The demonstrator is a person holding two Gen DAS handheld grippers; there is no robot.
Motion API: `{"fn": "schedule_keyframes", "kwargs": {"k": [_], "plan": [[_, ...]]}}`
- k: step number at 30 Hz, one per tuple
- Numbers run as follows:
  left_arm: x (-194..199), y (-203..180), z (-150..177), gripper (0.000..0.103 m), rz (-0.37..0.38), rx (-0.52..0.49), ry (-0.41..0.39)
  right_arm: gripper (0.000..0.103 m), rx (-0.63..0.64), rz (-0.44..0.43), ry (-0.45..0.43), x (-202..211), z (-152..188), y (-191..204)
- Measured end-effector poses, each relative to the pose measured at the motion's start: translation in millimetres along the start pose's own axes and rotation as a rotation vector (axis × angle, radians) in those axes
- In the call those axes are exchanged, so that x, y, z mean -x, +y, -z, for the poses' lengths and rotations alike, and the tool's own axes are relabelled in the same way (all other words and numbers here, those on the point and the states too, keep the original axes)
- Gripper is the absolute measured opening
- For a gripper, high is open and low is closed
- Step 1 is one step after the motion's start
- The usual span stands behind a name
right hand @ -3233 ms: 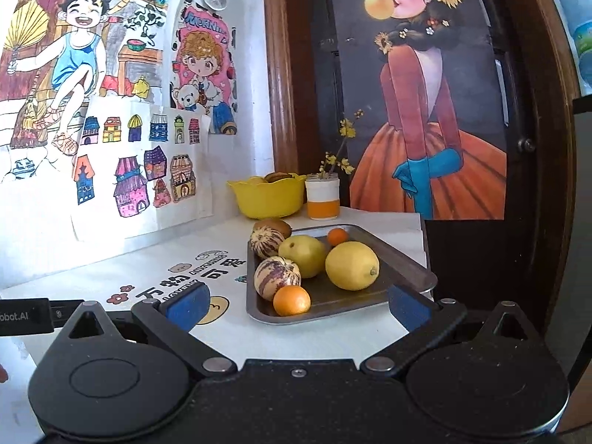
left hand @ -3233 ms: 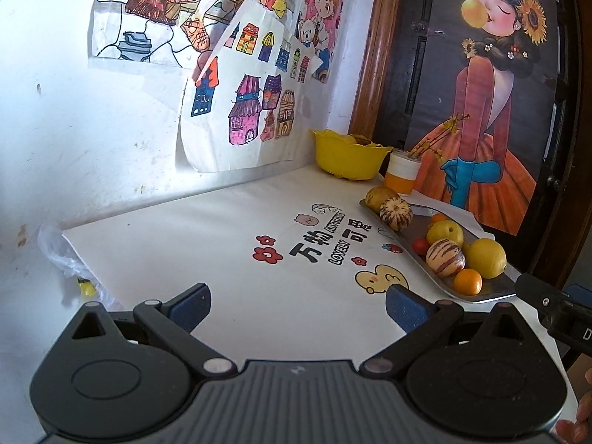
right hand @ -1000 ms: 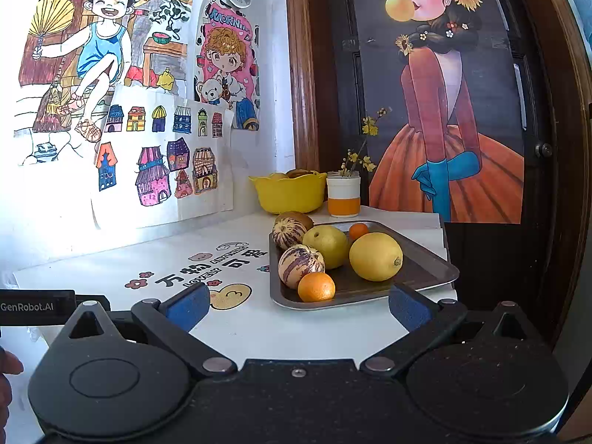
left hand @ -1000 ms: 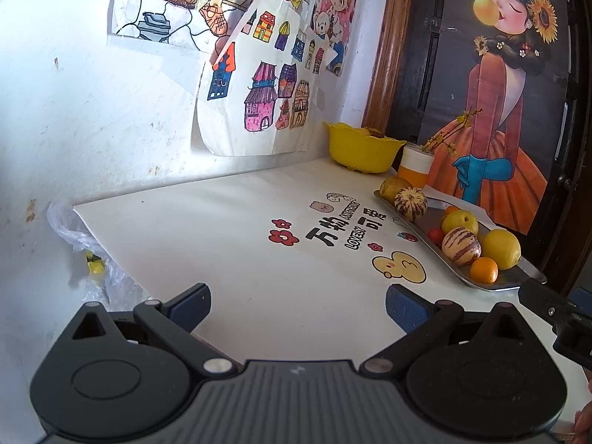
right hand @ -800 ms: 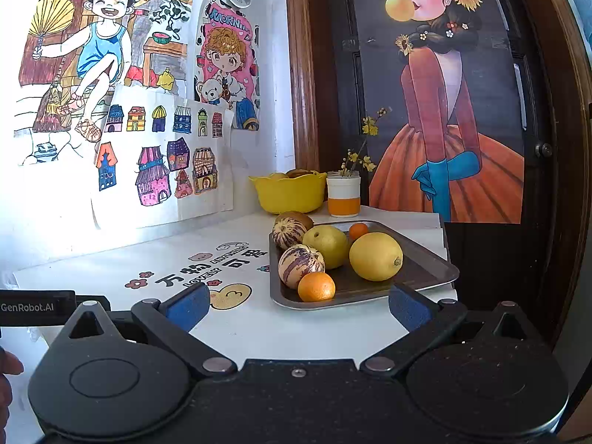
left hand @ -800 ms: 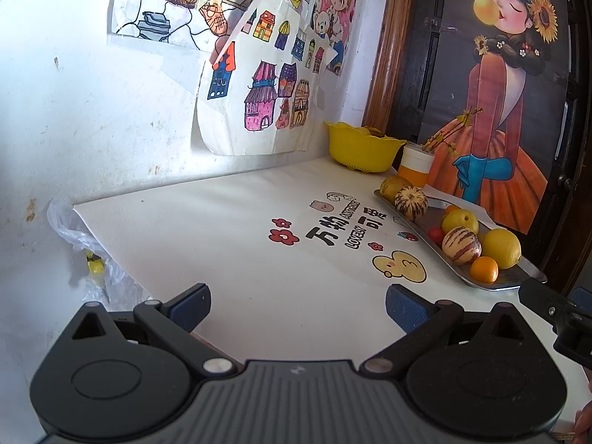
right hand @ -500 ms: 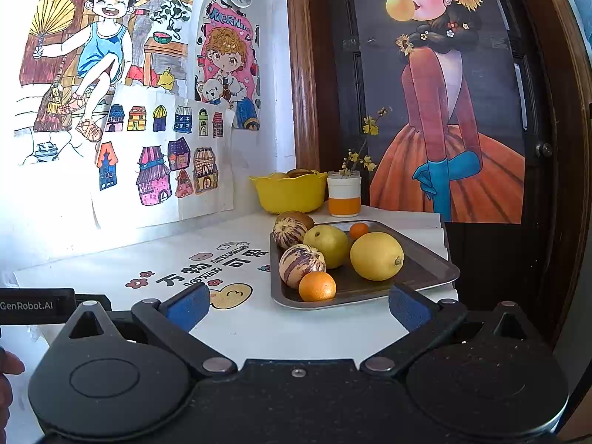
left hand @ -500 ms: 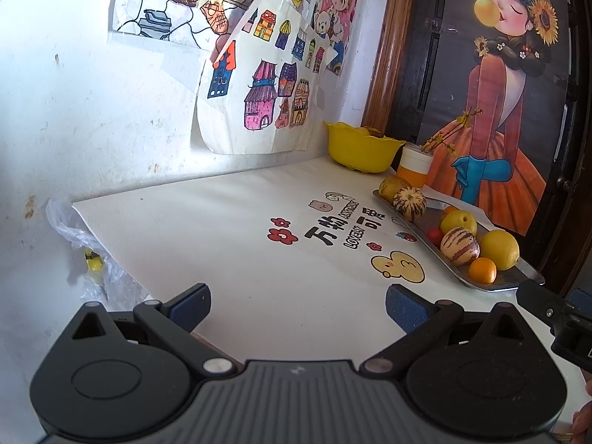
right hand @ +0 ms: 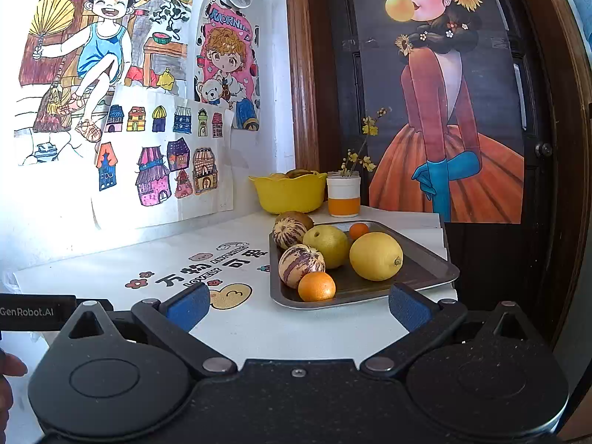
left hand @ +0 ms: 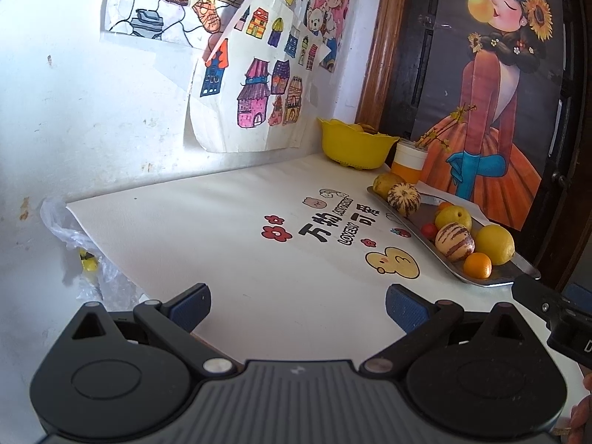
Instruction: Organize fruits
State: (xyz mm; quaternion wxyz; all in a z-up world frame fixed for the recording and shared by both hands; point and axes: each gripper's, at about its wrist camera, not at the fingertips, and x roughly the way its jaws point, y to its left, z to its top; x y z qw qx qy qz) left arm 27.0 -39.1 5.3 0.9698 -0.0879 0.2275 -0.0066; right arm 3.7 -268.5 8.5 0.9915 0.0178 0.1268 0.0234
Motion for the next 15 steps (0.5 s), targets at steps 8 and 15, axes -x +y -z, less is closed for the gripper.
{"fn": "schedule_keyframes", "kwargs": {"k": [8, 15], "plan": [[0.1, -3.0, 0.6, 0.103, -0.008, -0.015, 0.005, 0.102, 0.0, 0.0, -0.001, 0.4, 0.1, 0.6], [0.4, -6.9, 1.1, 0.103, -0.015, -0.048, 0.006, 0.102, 0.001, 0.002, 0.0, 0.4, 0.4, 1.8]]}}
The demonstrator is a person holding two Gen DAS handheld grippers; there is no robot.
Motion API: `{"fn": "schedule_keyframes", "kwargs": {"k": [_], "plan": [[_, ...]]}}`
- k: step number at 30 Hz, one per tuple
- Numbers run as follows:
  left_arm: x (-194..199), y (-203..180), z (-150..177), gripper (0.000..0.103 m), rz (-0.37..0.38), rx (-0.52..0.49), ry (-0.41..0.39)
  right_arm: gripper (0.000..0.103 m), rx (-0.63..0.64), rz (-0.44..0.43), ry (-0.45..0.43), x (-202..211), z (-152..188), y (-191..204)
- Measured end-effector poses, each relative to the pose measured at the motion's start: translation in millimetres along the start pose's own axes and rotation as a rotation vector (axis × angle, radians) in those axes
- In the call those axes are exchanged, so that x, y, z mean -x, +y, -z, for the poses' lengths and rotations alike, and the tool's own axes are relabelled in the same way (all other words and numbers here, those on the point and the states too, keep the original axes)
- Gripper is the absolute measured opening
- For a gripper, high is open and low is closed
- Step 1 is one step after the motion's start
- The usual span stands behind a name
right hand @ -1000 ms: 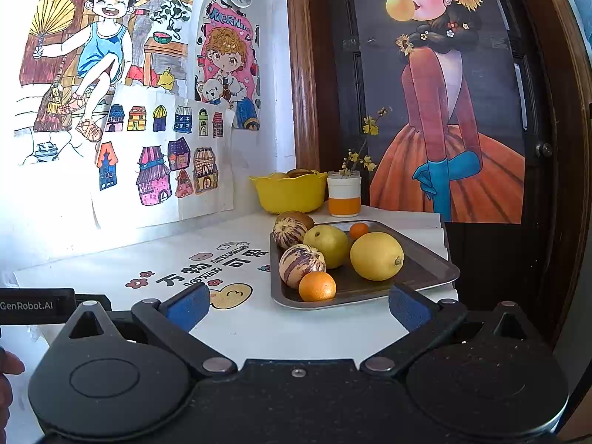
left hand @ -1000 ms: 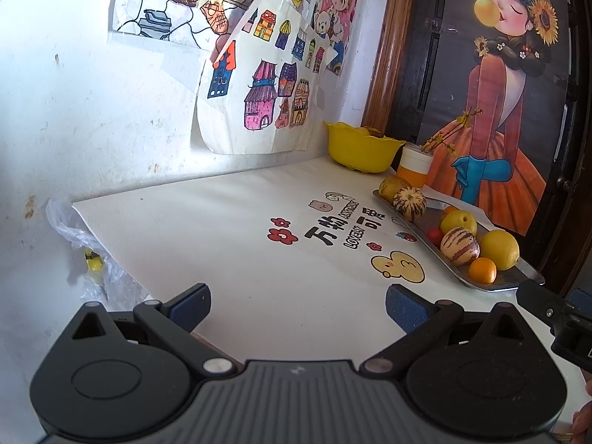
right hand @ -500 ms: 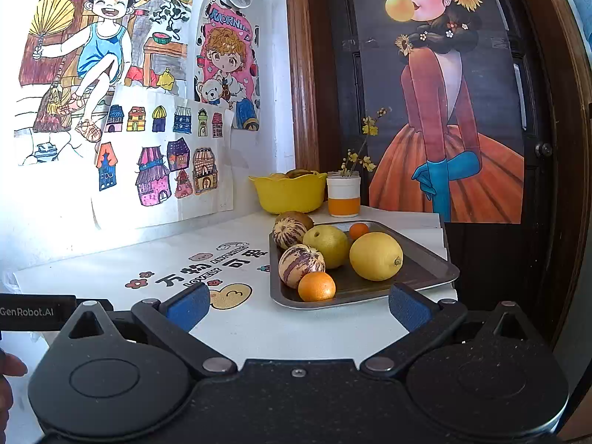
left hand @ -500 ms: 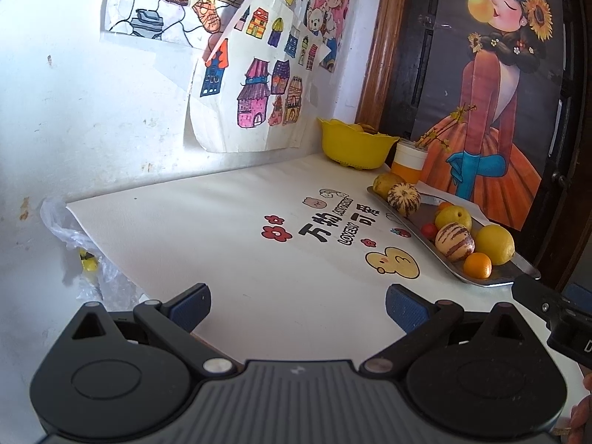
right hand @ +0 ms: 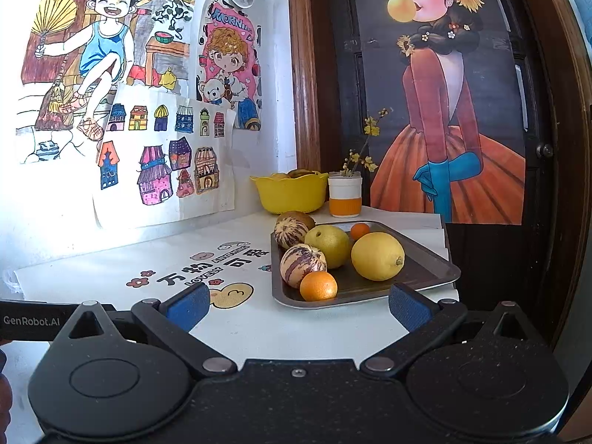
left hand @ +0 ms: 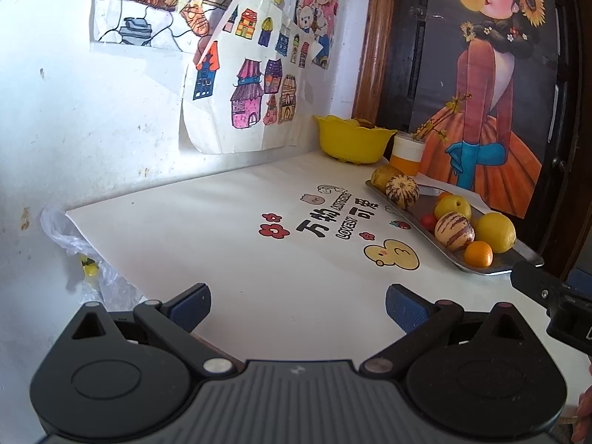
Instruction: Organize fruits
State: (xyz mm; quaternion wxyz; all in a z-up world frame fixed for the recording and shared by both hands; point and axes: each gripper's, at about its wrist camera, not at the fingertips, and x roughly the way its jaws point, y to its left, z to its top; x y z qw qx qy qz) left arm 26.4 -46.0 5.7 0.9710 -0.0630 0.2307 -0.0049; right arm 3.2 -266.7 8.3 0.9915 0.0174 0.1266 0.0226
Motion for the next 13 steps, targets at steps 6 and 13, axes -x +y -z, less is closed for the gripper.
{"fn": "schedule_keyframes", "kwargs": {"k": [6, 13], "plan": [[0.9, -1.2, 0.3, 0.103, -0.001, -0.016, -0.003, 0.102, -0.001, 0.001, 0.0, 0.1, 0.0, 0.0], [0.8, -1.7, 0.1, 0.103, 0.002, -0.026, -0.005, 0.102, -0.001, 0.001, 0.0, 0.1, 0.0, 0.3]]}}
